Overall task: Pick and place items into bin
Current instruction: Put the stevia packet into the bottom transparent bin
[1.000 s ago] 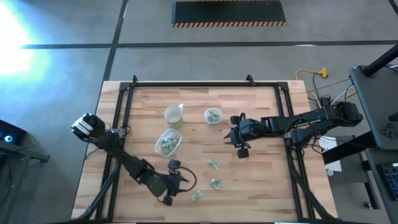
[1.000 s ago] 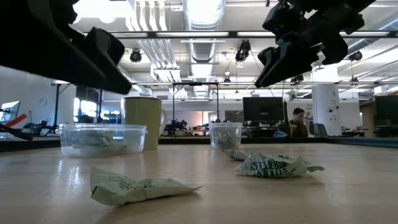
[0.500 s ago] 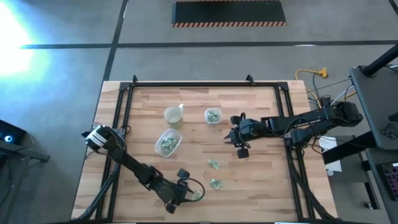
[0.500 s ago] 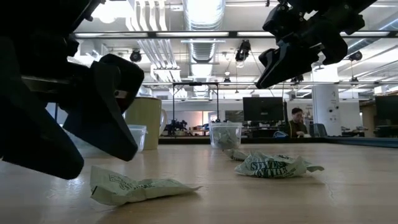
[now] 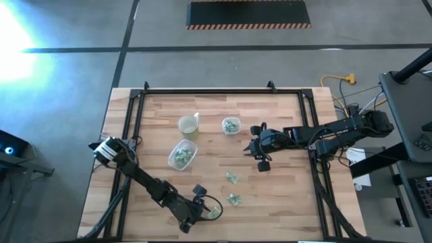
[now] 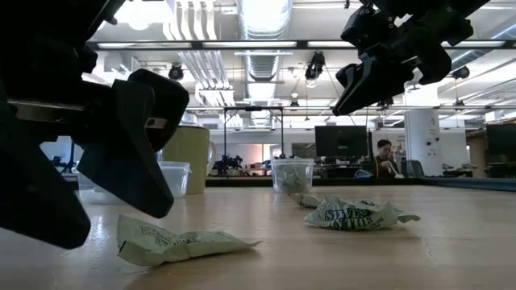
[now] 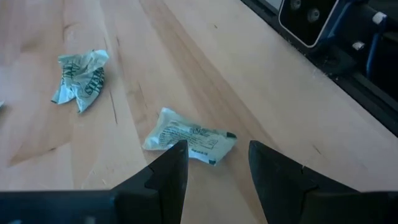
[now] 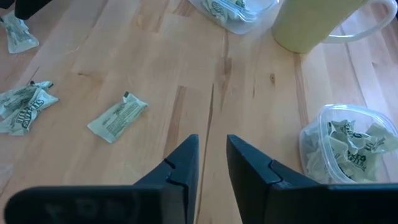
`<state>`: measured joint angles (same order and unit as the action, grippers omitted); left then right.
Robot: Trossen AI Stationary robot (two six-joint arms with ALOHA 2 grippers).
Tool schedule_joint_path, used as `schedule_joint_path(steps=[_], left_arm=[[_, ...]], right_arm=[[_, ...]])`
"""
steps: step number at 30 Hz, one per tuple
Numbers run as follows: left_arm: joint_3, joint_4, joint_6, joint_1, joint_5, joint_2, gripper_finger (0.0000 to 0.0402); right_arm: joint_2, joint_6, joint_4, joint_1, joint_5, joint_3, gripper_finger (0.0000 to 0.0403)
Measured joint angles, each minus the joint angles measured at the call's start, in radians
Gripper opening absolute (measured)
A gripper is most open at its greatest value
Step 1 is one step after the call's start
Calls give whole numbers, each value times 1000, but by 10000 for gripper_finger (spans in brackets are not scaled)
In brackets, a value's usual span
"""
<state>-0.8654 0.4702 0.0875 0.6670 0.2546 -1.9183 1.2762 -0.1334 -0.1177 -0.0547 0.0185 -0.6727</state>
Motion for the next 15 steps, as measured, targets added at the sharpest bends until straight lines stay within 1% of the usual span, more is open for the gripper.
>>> schedule_joint_path(steps=[6, 12, 15], left_arm=[[0, 11, 0, -13, 0, -18, 153], [-13, 51, -50, -19, 0, -57, 153], [-24, 56, -50, -28, -20, -69, 153]], right_arm=[[0, 1, 1, 0, 0, 0, 68], [0, 3, 1, 0, 0, 2, 73], [0, 3, 1, 0, 0, 3, 75]])
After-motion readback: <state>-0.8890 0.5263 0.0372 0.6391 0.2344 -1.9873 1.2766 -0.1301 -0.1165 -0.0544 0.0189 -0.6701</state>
